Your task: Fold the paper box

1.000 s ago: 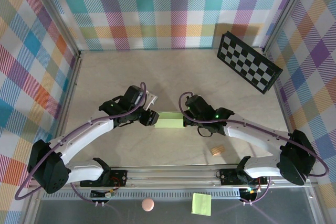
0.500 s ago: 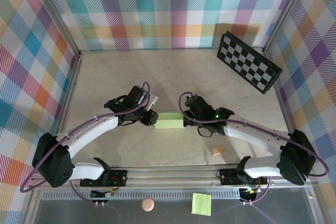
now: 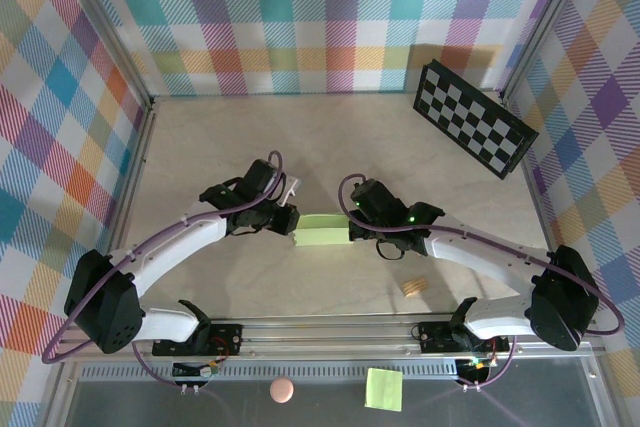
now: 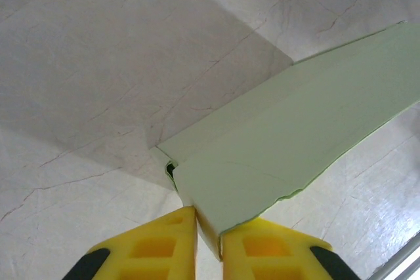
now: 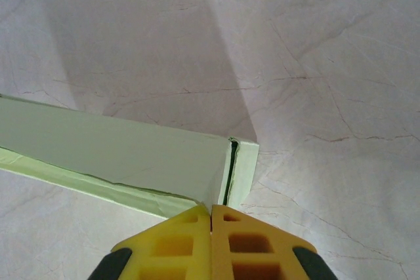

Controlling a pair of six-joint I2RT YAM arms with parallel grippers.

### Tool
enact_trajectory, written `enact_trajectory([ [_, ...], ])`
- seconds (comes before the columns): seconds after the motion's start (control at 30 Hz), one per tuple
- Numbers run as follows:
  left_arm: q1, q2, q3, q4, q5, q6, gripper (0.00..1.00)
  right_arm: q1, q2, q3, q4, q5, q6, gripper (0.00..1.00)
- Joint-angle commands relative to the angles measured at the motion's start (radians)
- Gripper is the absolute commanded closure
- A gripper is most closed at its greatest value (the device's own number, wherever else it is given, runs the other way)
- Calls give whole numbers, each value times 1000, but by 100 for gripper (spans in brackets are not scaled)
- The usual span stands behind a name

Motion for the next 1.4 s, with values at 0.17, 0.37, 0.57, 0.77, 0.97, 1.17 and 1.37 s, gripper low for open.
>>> enact_trajectory([
  [0.17, 3, 30, 48, 12, 86, -106, 91, 6, 17, 29, -8, -13, -4, 100],
  [0.37, 3, 36, 49, 32, 139, -168, 94, 7, 22, 26, -5, -16, -2, 100],
  [0.57, 3, 26, 25, 94, 192, -238, 84, 7, 23, 17, -2, -16, 1, 100],
  [0.77, 3, 36, 22, 61, 143, -219, 80, 7, 21, 10, -6, -14, 7, 100],
  [0.97, 3, 61, 25, -19, 89, -163, 81, 6, 27, -2, -11, -6, 4, 100],
  [1.17, 3, 57, 13, -70, 36, -107, 81, 8, 37, -15, -15, -1, 5, 100],
  [1.37, 3, -29, 37, -55, 3, -27, 64, 7, 19, -26, -18, 7, -1, 100],
])
